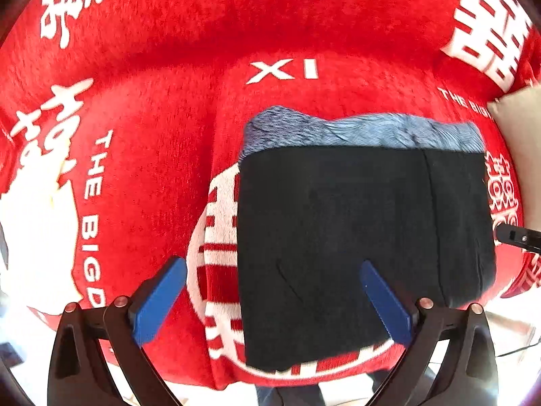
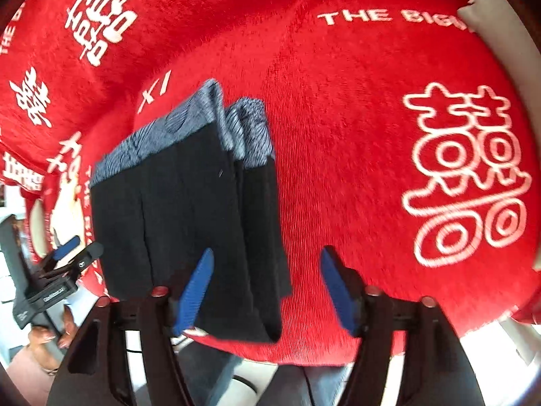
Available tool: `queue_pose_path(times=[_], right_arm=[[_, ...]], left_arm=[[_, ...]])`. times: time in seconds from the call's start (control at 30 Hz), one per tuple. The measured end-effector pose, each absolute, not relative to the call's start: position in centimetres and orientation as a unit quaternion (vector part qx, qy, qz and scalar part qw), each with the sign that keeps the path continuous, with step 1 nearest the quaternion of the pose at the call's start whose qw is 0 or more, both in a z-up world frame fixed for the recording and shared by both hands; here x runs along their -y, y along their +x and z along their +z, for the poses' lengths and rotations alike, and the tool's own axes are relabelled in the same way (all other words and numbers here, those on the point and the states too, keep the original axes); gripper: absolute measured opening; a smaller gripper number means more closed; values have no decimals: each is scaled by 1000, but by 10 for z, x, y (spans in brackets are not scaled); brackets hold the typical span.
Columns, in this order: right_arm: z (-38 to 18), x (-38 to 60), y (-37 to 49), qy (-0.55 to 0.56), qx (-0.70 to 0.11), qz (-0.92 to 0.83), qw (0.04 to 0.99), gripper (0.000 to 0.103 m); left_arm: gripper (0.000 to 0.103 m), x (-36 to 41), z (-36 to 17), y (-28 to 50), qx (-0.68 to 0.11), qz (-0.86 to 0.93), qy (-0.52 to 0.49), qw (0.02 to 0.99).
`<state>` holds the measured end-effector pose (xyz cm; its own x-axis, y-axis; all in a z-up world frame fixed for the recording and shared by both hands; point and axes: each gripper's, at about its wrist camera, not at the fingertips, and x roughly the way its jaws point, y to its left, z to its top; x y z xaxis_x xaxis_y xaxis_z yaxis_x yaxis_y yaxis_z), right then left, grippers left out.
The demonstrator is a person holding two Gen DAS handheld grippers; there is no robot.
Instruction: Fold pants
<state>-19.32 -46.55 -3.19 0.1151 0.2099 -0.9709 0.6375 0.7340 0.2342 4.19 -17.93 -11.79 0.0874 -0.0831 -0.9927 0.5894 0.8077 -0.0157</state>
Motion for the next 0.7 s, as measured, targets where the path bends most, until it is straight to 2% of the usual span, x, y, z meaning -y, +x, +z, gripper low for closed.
queue_pose_path(times=[0.03, 0.13, 0.23, 0.47, 0.7], right_arm=[[-25, 458, -194, 315, -649, -167, 672, 83], [-7, 436, -193, 280, -648, -179, 685, 86], [5, 414, -185, 259, -646, -190, 692, 103], [22, 381, -182, 210, -650, -213, 699, 103], [27, 364, -184, 213, -666, -213, 682, 103]], left_arm=[[103, 180, -115, 37, -633, -238, 206, 707], [103, 181, -109, 27, -645, -235, 213, 695], [103, 181, -102, 17, -646, -226, 223, 694], [103, 181, -83, -3, -642, -208, 245, 697], [103, 177, -76, -12, -650, -194, 245, 693]])
